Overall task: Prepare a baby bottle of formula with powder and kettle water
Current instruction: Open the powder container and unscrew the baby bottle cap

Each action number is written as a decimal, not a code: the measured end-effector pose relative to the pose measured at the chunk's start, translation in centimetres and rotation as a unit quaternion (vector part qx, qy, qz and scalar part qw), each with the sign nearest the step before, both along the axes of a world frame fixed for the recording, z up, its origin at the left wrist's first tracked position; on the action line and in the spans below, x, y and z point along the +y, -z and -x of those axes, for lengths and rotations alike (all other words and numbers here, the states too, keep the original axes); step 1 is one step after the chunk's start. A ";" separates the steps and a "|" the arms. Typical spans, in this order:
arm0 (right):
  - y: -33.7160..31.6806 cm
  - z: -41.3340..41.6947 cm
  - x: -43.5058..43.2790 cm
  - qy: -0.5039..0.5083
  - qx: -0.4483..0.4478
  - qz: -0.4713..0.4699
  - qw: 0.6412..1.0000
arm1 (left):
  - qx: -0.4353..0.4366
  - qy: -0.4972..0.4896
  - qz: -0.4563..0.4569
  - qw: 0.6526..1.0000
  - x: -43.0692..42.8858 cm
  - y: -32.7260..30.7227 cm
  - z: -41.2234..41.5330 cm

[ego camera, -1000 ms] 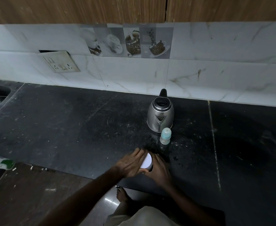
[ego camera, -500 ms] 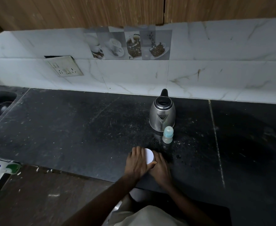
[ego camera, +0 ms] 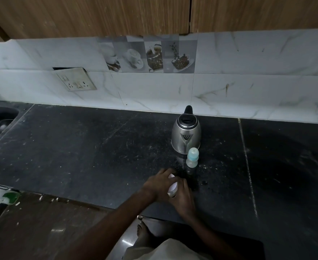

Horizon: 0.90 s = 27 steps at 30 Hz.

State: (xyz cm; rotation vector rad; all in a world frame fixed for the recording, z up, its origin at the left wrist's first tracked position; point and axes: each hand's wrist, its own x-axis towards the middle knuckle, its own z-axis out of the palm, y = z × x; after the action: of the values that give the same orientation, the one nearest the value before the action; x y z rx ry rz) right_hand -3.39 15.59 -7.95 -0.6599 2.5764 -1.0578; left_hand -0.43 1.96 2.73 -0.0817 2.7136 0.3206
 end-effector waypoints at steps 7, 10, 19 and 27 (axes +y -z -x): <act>0.2 0.1 0.0 0.006 -0.020 -0.002 1.000 | 0.038 -0.305 0.000 0.952 2.3 0.1 1.2; 0.1 0.0 -0.1 0.001 -0.008 -0.023 1.000 | 0.050 -0.351 -0.026 0.935 1.0 0.0 1.2; 0.9 0.2 1.2 -0.015 -0.019 -0.058 0.998 | 0.209 -0.571 -0.205 0.767 -4.3 8.7 -4.3; -3.8 5.1 3.4 0.140 0.108 -0.002 0.984 | 0.158 -0.518 -0.159 0.826 -2.5 11.4 -7.6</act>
State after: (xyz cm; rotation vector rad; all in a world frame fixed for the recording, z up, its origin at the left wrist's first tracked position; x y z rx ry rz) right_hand -8.47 19.03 -4.12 -0.4390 2.9242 -1.1179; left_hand 7.13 -0.51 -8.71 -1.5400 2.5850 1.1581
